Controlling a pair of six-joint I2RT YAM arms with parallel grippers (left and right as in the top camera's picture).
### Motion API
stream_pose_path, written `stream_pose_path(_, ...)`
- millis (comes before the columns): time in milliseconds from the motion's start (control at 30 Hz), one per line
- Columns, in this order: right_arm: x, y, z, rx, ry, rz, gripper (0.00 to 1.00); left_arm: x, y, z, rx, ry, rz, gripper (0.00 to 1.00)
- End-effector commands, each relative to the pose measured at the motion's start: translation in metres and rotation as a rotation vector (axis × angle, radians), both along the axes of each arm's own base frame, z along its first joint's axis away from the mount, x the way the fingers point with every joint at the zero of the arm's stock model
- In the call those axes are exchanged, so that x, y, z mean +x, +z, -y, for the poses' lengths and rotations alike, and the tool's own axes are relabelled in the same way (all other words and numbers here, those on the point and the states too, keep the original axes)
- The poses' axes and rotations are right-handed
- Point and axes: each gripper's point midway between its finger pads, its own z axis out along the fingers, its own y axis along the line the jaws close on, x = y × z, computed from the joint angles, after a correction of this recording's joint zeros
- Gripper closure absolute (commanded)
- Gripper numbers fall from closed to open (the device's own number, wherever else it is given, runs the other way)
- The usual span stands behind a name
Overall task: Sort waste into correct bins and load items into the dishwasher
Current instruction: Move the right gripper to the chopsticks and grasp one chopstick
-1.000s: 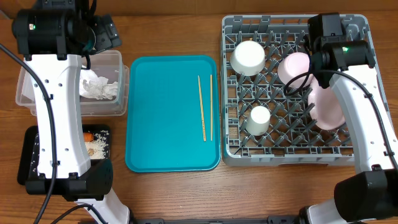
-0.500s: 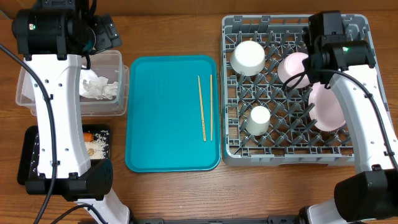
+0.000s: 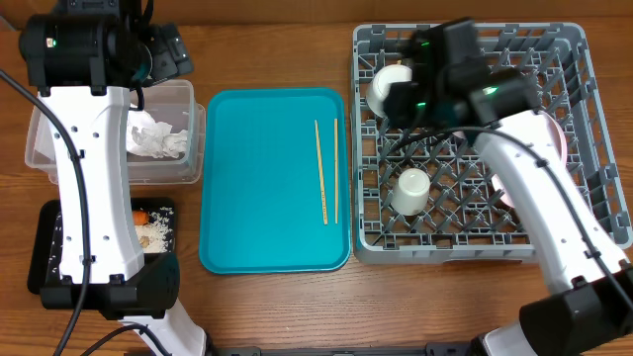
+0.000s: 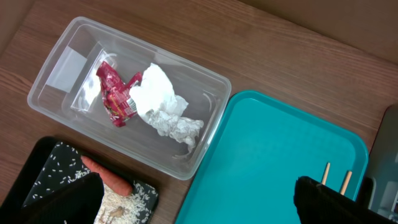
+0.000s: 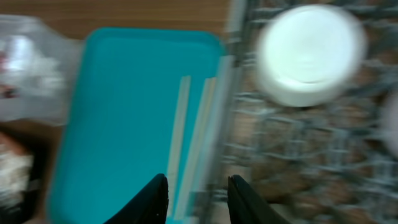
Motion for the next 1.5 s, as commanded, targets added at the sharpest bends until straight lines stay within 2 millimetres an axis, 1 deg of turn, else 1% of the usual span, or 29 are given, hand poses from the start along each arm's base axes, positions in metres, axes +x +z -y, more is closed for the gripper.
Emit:
stream_pose_path(0,-0.021,0.021,-0.058,0.156,0.040,-0.036,0.65,-0.006,0.014,0.000,-0.013,0.012,0.044,0.00)
stream_pose_path(33,-0.024,0.017,-0.074,0.143,0.070,-0.027,0.65,-0.006,0.014,0.000,-0.013,0.012,0.044,0.00)
stream_pose_path(100,-0.027,0.004,-0.095,0.100,0.099,-0.010,0.65,-0.006,0.014,0.000,-0.013,0.012,0.044,0.00)
stream_pose_path(167,-0.028,-0.012,-0.112,0.047,0.115,0.005,0.65,-0.006,0.014,0.000,-0.013,0.012,0.044,0.00)
stream_pose_path(200,-0.030,-0.031,-0.128,-0.008,0.129,0.011,0.65,-0.006,0.014,0.000,-0.013,0.013,0.044,0.00)
stream_pose_path(233,-0.031,-0.041,-0.134,-0.040,0.129,0.013,0.65,-0.006,0.014,0.000,-0.013,0.012,0.044,0.00)
stream_pose_path(300,-0.027,-0.062,-0.139,-0.108,0.083,0.017,0.65,-0.006,0.014,0.000,-0.013,0.012,0.044,0.00)
stream_pose_path(433,-0.018,-0.097,-0.141,-0.229,0.039,0.042,0.65,-0.006,0.014,0.000,-0.013,0.012,0.044,0.00)
stream_pose_path(533,-0.015,-0.123,-0.143,-0.256,0.027,0.010,0.65,-0.006,0.014,0.000,-0.013,0.012,0.044,0.00)
stream_pose_path(667,-0.008,-0.151,-0.137,-0.288,0.004,-0.031,0.65,-0.006,0.014,0.000,-0.013,0.012,0.044,0.00)
stream_pose_path(767,-0.004,-0.161,-0.132,-0.301,-0.007,-0.047,0.65,-0.006,0.014,0.000,-0.013,0.012,0.044,0.00)
stream_pose_path(1033,-0.001,-0.175,-0.128,-0.310,-0.037,-0.069,0.64,-0.006,0.014,0.000,-0.013,0.012,0.044,0.00)
stream_pose_path(1100,-0.001,-0.177,-0.127,-0.317,-0.038,-0.071,0.62,-0.006,0.014,0.000,-0.013,0.012,0.044,0.00)
stream_pose_path(1233,-0.001,-0.178,-0.127,-0.320,-0.040,-0.069,0.61,-0.006,0.014,0.000,-0.013,0.012,0.044,0.00)
stream_pose_path(1467,0.003,-0.178,-0.118,-0.341,-0.064,-0.065,0.61,-0.006,0.014,0.000,-0.013,0.012,0.044,0.00)
